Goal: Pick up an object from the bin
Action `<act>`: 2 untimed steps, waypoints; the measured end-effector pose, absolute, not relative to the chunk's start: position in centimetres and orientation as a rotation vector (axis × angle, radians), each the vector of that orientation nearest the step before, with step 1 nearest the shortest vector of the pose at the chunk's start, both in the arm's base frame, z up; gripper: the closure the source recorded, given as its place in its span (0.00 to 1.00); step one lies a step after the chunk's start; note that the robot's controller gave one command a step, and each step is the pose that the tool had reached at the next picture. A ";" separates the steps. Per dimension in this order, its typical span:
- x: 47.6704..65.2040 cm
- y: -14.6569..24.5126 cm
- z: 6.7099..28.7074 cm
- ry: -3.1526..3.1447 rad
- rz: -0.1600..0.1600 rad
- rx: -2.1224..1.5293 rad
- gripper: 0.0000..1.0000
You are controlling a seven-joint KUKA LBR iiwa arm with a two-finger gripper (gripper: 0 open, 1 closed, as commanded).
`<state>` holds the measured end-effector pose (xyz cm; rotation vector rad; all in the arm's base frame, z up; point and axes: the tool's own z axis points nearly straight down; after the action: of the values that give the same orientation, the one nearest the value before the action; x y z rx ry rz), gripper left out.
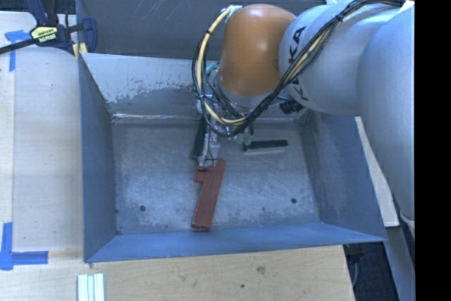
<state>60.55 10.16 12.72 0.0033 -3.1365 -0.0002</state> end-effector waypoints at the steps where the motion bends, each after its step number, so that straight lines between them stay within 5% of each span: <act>1: 58.8 8.4 11.7 -3.149 -0.003 0.008 0.00; 2: 56.7 6.2 9.9 -3.140 0.003 0.004 0.00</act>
Offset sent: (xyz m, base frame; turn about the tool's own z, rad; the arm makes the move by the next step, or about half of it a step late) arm -0.0375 -0.0375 -0.0270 -0.0029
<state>56.72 6.16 9.87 0.0038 -3.1399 0.0031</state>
